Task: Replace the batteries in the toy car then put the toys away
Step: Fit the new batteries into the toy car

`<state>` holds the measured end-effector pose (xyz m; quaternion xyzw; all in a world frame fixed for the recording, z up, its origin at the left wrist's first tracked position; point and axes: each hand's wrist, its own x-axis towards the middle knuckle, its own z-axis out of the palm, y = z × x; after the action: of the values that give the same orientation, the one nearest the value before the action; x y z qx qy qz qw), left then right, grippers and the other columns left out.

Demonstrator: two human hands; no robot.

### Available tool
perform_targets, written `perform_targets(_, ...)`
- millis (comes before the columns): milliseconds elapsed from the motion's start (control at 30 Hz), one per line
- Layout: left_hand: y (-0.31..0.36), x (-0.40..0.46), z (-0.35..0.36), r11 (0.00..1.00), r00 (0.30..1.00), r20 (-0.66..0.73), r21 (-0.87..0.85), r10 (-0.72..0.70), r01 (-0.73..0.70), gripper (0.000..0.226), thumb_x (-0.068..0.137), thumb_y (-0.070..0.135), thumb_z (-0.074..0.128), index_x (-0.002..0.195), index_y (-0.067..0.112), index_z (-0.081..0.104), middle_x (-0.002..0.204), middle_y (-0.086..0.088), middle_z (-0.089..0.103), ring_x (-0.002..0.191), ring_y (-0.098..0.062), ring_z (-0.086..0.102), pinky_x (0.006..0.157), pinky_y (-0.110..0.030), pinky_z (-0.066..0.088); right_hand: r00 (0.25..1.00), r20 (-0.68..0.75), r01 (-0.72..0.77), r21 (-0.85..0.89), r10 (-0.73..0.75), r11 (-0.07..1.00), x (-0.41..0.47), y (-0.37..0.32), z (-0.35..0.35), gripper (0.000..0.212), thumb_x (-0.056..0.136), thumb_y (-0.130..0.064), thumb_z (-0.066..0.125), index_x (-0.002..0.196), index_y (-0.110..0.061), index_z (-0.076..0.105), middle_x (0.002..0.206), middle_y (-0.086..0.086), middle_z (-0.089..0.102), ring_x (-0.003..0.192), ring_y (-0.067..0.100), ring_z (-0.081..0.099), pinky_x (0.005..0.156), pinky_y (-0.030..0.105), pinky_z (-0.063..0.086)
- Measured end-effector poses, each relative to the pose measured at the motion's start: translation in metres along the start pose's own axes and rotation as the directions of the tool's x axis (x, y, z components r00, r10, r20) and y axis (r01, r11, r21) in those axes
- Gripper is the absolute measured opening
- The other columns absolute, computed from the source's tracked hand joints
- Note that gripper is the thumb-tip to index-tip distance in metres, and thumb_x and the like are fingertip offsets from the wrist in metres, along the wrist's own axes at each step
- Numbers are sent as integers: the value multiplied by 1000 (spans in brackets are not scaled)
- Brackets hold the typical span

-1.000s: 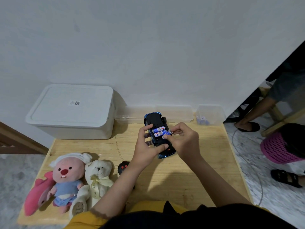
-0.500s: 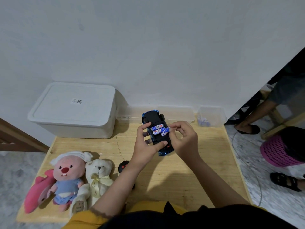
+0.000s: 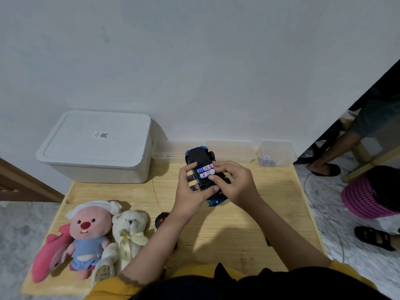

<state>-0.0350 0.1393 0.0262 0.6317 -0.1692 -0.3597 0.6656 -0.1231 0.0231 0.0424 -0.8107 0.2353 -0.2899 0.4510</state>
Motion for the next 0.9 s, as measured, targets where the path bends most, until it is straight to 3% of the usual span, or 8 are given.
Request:
perform_targets(133, 3, -1, 0, 1000, 1000, -3, 13, 21, -21, 76, 66, 0, 82, 124, 31, 44, 117, -2, 51, 98, -22, 61, 71, -31, 58, 986, -125, -77, 243, 110, 967, 0, -8, 0, 8, 83, -23, 65, 84, -29, 60, 88, 10, 71, 87, 21, 70, 79, 35, 55)
perform_targets(200, 2, -1, -1, 999, 1000, -4, 25, 21, -21, 76, 66, 1, 82, 123, 34, 44, 117, -2, 52, 98, -21, 61, 73, -31, 58, 985, -136, -72, 218, 103, 973, 2, -10, -3, 10, 84, -22, 63, 85, -32, 59, 85, 8, 70, 83, 20, 69, 76, 34, 56)
perform_targets(333, 3, -3, -2, 999, 999, 23, 30, 25, -25, 75, 68, -1, 80, 123, 36, 44, 118, -3, 52, 96, -17, 61, 67, -22, 55, 1000, 20, -4, -27, 5, 1000, -2, -5, -9, 15, 83, -16, 64, 96, -15, 71, 88, 0, 58, 80, 9, 59, 69, 18, 50)
perform_targets(433, 3, -5, 0, 998, 998, 46, 49, 44, -46, 75, 67, 0, 81, 121, 37, 45, 118, -4, 52, 95, -15, 61, 67, -19, 54, 1000, 29, -3, -107, 6, 994, -5, 1, -10, 19, 76, -12, 72, 94, -8, 72, 85, -2, 58, 78, 9, 58, 69, 21, 48)
perform_targets(567, 4, -6, 2, 996, 997, 45, 65, 63, -66, 75, 65, 1, 82, 117, 41, 45, 118, -3, 54, 96, -15, 61, 69, -21, 54, 997, -48, -59, -63, 56, 996, -7, -4, -10, 27, 63, -7, 83, 83, -11, 66, 83, 2, 66, 70, 12, 62, 69, 32, 54)
perform_targets(667, 6, -8, 2, 996, 996, 44, 50, 72, -75, 75, 66, -1, 81, 120, 37, 45, 118, -2, 53, 96, -15, 62, 67, -20, 54, 988, -132, -79, -9, 77, 997, -8, -8, -8, 31, 59, -5, 86, 77, -10, 62, 80, 2, 62, 67, 8, 62, 66, 24, 55)
perform_targets(767, 8, -9, 3, 995, 996, 45, 43, 83, -84, 75, 67, -1, 81, 122, 35, 45, 118, -1, 53, 97, -15, 62, 67, -22, 55, 979, -200, -42, 24, 46, 999, -9, -10, -6, 25, 60, 1, 85, 75, -2, 64, 78, 8, 61, 67, 7, 62, 64, 19, 54)
perform_targets(900, 8, -10, 1, 993, 994, 22, 42, 110, -111, 77, 66, 1, 82, 124, 35, 43, 120, 0, 52, 101, -18, 61, 68, -22, 54, 976, -210, 62, 5, -60, 998, -12, -11, -3, 17, 68, 8, 78, 81, 2, 69, 80, 14, 64, 73, 11, 65, 70, 26, 57)
